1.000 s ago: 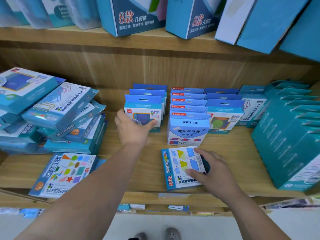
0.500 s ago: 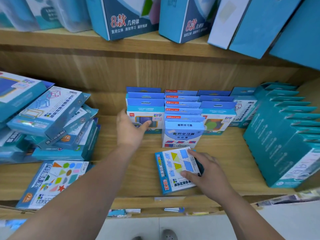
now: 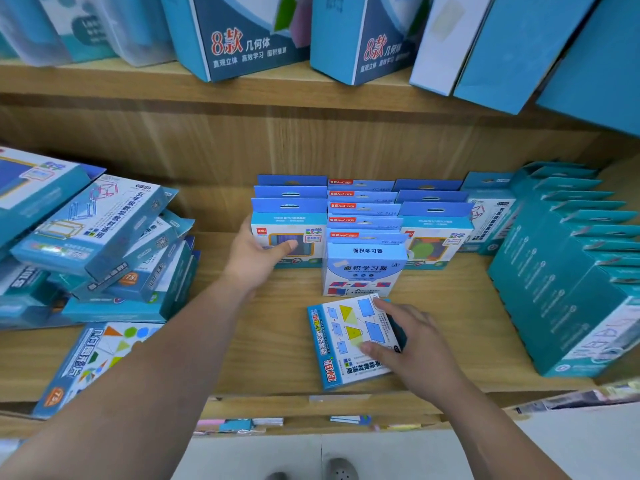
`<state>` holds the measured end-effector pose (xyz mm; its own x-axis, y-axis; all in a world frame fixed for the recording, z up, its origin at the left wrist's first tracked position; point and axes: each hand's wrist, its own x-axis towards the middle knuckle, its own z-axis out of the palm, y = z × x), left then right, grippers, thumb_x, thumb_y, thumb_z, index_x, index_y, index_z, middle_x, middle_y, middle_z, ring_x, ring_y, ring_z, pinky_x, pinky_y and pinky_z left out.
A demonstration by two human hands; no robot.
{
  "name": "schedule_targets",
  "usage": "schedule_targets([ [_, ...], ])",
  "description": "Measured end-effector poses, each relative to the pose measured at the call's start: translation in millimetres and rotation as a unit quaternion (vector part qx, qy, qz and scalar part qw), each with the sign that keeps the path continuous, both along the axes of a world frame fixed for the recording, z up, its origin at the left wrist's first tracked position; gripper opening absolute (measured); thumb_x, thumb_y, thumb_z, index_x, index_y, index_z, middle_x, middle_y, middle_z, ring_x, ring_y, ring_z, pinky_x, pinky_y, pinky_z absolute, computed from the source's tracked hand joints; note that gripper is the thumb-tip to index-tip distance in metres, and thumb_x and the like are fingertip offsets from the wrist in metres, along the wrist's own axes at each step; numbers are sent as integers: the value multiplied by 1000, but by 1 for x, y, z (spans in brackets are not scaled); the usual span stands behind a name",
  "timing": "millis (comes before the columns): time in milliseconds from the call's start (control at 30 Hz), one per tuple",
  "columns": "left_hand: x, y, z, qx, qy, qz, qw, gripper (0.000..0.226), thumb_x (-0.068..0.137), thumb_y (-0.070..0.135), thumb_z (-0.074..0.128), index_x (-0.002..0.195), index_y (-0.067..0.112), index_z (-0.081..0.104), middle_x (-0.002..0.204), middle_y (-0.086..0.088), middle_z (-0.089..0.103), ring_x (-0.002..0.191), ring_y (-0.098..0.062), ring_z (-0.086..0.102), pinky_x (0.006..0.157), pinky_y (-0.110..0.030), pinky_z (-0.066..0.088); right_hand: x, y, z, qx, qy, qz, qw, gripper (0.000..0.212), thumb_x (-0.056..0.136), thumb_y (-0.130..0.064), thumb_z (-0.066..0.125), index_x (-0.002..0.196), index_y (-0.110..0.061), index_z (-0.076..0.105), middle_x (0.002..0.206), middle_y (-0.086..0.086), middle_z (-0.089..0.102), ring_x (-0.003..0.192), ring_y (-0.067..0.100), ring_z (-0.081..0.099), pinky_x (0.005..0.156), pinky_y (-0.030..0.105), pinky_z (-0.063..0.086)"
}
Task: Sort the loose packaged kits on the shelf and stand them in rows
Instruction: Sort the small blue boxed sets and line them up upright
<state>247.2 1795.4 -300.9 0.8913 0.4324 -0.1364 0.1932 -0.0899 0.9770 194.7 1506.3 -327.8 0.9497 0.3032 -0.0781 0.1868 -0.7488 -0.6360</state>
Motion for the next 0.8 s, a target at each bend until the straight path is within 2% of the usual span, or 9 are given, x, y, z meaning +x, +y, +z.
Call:
schedule_targets([
  [100,-10,4,-3,29,-7,3,1000,64,75,18,87,128,26,52,115,12,69,103,-4,68,83,-28,57,-2,1,1,5,-3,-2,1000,76,79,-54,77,145,-45,40,122,-32,48,115,-1,34,96,23,36],
  [167,-28,-1,-8,42,-12,18,999,54,78,19,84,121,30,54,124,11,66,105,2,64,96,-33,53,-4,2,3,11,-7,7,1000,77,80,-49,78,146,-44,40,114,-40,47,113,-2,35,93,20,34],
  [233,-55,-11,-17,78,39,41,995,57,79,31,82,129,30,53,128,8,63,111,-5,62,102,-37,48,-7,5,5,13,-3,22,1000,77,79,-46,80,146,-44,41,104,-41,44,115,1,39,94,21,38],
  [333,-98,-29,-22,180,111,-43,977,60,77,46,80,129,29,58,116,12,65,105,-9,61,94,-37,52,-9,10,9,12,7,41,999,77,79,-47,80,146,-41,43,101,-41,40,119,6,43,101,29,44],
  [500,-124,-42,-13,276,103,-209,933,51,67,52,84,111,37,63,104,22,61,100,-2,57,85,-27,53,-5,23,14,6,35,68,997,78,77,-46,82,145,-41,45,99,-38,39,120,6,42,99,28,44],
  [600,-130,-39,-8,298,129,-203,924,58,62,48,89,111,40,59,105,20,56,99,0,55,83,-20,52,-8,33,9,-11,1,39,999,78,69,-61,80,138,-36,53,110,-29,50,118,9,46,92,25,44],
  [700,-139,-37,-6,302,154,-174,925,66,60,50,90,115,36,56,108,19,52,96,0,56,75,-15,50,-8,39,5,-120,-40,27,992,84,61,-91,50,121,-33,62,112,-14,50,108,10,45,86,28,47],
  [733,-143,-37,-6,304,158,-163,925,67,61,51,89,116,36,54,108,19,52,96,0,56,75,-15,51,-9,40,5,-132,-41,42,990,82,64,-92,45,118,-34,64,109,-14,48,105,9,44,85,27,46],
  [800,-152,-40,-7,307,155,-137,929,70,62,53,88,120,36,52,108,20,51,98,-1,55,80,-20,52,-10,45,4,-109,-39,77,990,67,75,-83,51,120,-36,66,108,-13,46,105,8,42,89,27,45],
])
